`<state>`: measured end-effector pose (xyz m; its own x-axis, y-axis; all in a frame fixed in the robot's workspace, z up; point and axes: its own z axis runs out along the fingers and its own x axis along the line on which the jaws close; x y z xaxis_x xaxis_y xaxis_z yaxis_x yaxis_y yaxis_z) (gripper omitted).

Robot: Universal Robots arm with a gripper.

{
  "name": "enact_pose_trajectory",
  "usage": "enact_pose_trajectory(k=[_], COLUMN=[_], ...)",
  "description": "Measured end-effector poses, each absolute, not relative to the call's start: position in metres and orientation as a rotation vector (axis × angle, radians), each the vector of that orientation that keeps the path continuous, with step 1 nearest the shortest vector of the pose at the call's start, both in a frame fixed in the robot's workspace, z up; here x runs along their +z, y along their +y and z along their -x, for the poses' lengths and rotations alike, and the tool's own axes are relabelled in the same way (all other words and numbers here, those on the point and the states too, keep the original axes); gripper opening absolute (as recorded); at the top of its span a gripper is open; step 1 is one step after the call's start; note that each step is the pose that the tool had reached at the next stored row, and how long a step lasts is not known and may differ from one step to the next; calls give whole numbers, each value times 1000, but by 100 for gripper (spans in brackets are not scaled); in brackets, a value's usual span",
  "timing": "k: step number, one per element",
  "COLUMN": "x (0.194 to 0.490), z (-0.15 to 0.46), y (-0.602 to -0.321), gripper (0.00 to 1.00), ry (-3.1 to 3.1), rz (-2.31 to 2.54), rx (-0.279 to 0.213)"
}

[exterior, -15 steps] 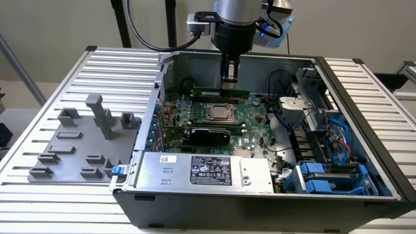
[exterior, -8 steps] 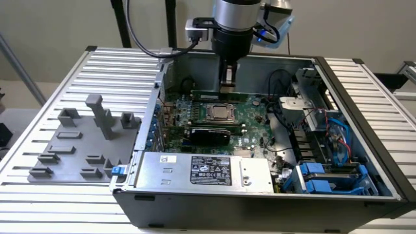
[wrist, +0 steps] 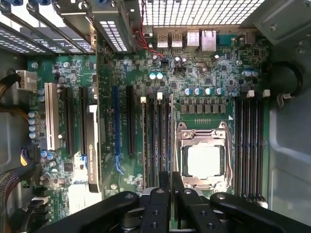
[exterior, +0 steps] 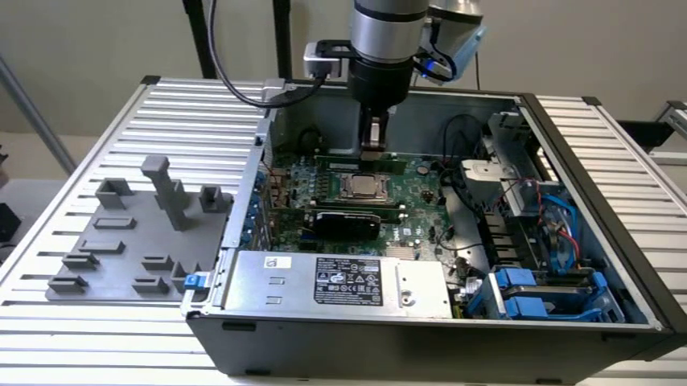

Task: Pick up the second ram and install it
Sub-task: 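Insert the second ram into the second slot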

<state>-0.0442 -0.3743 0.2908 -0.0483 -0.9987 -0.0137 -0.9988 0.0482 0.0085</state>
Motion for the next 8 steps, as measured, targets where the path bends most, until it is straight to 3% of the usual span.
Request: enact_pose_trajectory(k=[8], x=[279], z=[44], y=[-378], gripper=[0], ry=[2261], rz=[2163], rx=[36])
